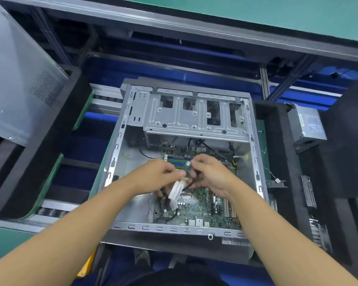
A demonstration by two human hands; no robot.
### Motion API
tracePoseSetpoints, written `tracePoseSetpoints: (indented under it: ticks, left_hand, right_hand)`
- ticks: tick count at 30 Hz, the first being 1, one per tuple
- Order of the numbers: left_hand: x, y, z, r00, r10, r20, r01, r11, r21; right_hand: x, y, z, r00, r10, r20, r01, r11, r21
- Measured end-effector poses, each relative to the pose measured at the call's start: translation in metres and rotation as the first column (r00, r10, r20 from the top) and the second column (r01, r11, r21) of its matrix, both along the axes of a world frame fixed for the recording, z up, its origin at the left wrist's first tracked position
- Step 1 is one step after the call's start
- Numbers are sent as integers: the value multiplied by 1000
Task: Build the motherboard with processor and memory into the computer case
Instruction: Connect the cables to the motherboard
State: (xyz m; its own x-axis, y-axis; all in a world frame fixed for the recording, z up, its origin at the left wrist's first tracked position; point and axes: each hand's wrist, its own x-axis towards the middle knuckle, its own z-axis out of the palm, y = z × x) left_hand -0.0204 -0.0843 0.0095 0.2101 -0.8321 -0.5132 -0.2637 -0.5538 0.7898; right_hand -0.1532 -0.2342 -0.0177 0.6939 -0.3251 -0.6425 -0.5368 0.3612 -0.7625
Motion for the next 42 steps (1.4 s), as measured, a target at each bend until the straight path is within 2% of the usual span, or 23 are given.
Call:
tracePoseSetpoints:
  ticks: [3, 4, 6, 7, 8, 10, 11, 12, 13, 15, 17, 19, 22, 24, 25, 27, 29, 32, 34, 36, 38, 40, 42]
  left_hand:
    - [1, 3, 5, 994, -67, -87, 74, 994, 80]
    - [4, 4, 7, 993, -24, -111, 34, 996, 83]
    - [13, 4, 6, 954, 255, -158, -244, 966, 86]
    - [19, 3, 2, 923, 369, -107, -360, 928, 95]
    - [24, 2, -1, 924, 382, 10, -380, 917, 120]
    - [28, 1, -8, 925, 155, 347, -250, 936, 248]
    - [26, 0, -10, 884, 38, 466, -194, 936, 292]
    - [24, -1, -10, 861, -45, 507, -136, 940, 314]
    - [23, -1, -10, 877, -109, 468, -50, 947, 316]
    - [21, -2, -8, 924, -275, 265, 200, 940, 276]
    - [19, -2, -8, 901, -408, 145, 372, 901, 224]
    - [15, -2, -8, 913, -404, 56, 386, 900, 204]
    - [11, -4, -5, 938, -232, -259, 280, 945, 168]
    - [15, -6, 2, 915, -146, -377, 225, 959, 173]
    - [17, -7, 7, 920, -158, -360, 231, 958, 171]
    - [21, -11, 19, 915, -314, -254, 352, 928, 119]
    - [20, -16, 27, 843, -465, -271, 484, 875, 5]
    - [6, -25, 27, 807, -436, -398, 445, 893, -75]
    - [-5, -30, 18, 807, -404, -430, 415, 907, -73]
    - [-11, -34, 6, 819, -358, -449, 367, 928, -72]
    - [-11, -36, -3, 845, -300, -443, 298, 952, -75]
    - [-7, -38, -8, 870, -259, -420, 249, 965, -80]
    - [-1, -40, -9, 883, -213, -419, 199, 977, -76]
  right_hand:
    - [-4, -3, -4, 998, -47, 31, 52, 988, -144]
    - [-5, -2, -5, 997, -66, 40, 72, 982, -174]
    - [-6, -1, -5, 992, -111, 56, 120, 973, -196]
    - [-7, -1, -4, 987, -144, 66, 154, 970, -189]
    - [-8, -2, -3, 979, -186, 80, 197, 967, -159]
    - [-7, -4, 1, 952, -283, 119, 288, 957, -31]
    - [-6, -5, 3, 931, -338, 139, 335, 941, 48]
    - [-6, -6, 5, 904, -398, 157, 382, 916, 126]
    - [-5, -6, 6, 873, -456, 173, 424, 884, 196]
    - [-5, -8, 9, 813, -550, 189, 485, 821, 302]
    - [-5, -11, 10, 762, -616, 199, 519, 765, 382]
    - [-4, -13, 10, 720, -664, 202, 543, 721, 431]
    - [-5, -14, 9, 704, -682, 200, 564, 707, 425]
    - [-5, -15, 8, 716, -669, 200, 571, 726, 383]
    - [-4, -15, 8, 725, -659, 199, 572, 737, 360]
    - [-1, -17, 8, 738, -645, 198, 574, 755, 317]
    - [2, -19, 8, 748, -634, 196, 580, 768, 273]
    - [6, -19, 12, 766, -613, 192, 591, 790, 162]
    - [7, -19, 17, 812, -558, 174, 565, 825, 8]
    - [3, -19, 24, 884, -460, 87, 467, 853, -232]
    - [-6, -18, 33, 938, -339, -78, 265, 842, -469]
    - [-14, -14, 40, 951, -256, -175, 114, 813, -571]
    - [-21, -8, 42, 957, -245, -153, 110, 798, -592]
